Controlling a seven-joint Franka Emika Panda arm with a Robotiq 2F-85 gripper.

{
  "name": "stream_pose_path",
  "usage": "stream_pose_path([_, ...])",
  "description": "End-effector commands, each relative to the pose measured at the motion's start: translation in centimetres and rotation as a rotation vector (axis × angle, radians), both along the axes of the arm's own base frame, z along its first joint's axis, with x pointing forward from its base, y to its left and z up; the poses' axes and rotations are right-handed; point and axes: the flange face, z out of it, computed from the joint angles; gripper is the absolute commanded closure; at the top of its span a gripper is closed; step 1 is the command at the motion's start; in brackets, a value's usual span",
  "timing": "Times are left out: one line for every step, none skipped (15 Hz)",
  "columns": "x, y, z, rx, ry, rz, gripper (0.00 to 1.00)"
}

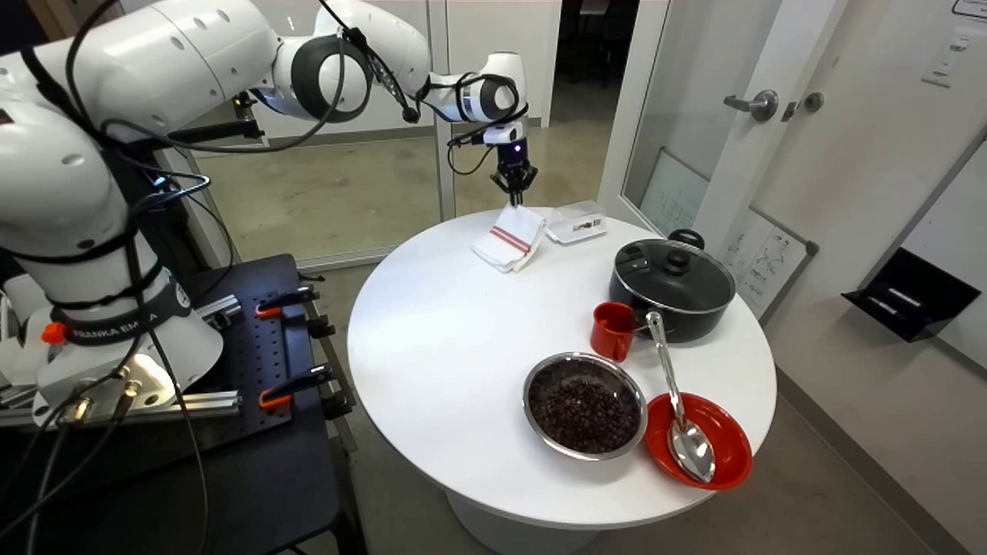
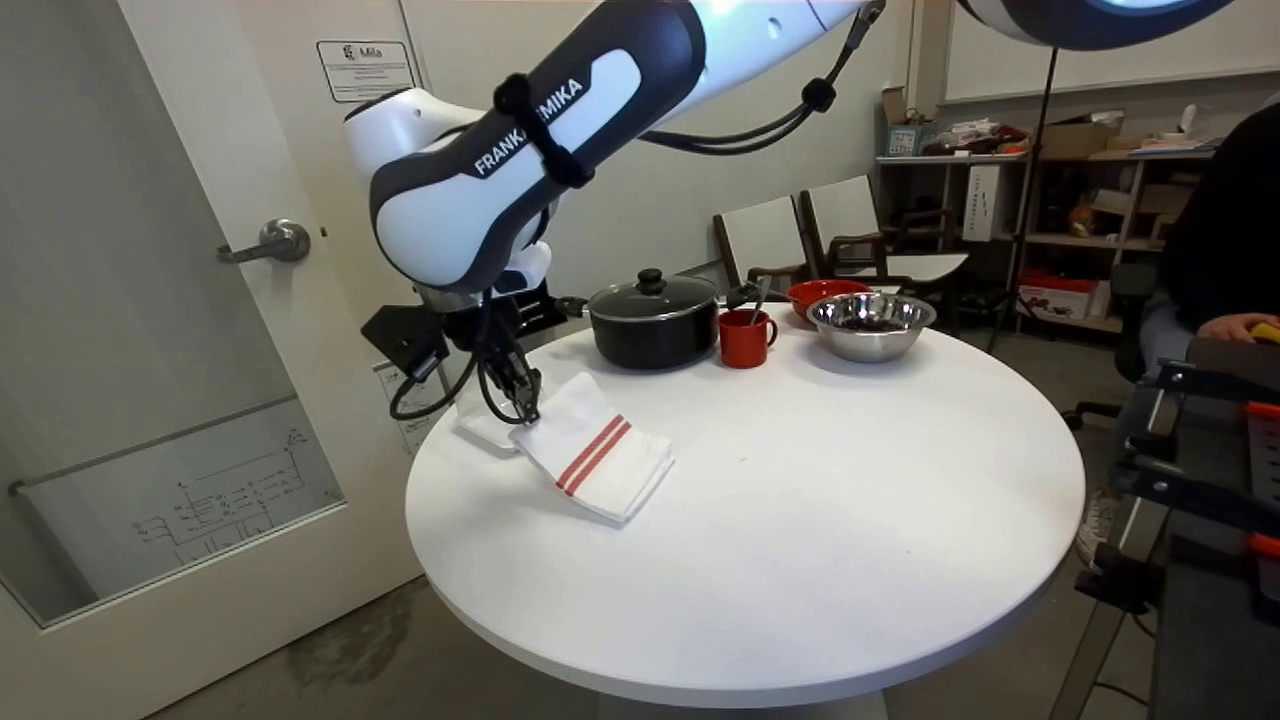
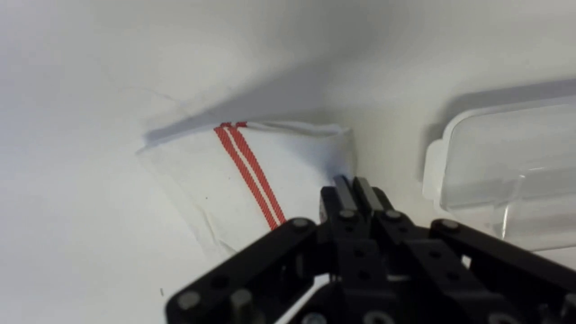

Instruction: Fold the towel, then use it to wipe the table

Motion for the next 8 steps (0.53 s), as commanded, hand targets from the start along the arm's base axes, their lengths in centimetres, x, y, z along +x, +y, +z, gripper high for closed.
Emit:
stream_pose_path([0.1,-0.4,1.0,0.106,0.025,-0.041,0.99])
stream_pose_path([0.2,-0.7,1.0,0.141,0.040,-0.053,0.99])
stream_pose_path([0.2,-1.0,1.0,0.179,0.063,-0.062,0.99])
stream_pose_path([0.2,-1.3,0.9,0.215,0.087,-0.072,0.99])
stream_pose_path([0.3,-1.7,0.9,0.247,0.101,-0.081,0.99])
stream_pose_path([0.3,-2.1,0.8,0.274,0.111,-0.088,0.99])
stream_pose_path([0.3,-2.4,0.7,0.294,0.120,-0.081,0.99])
stream_pose_path([0.3,-2.6,0.4,0.292,0.121,-0.078,0.99])
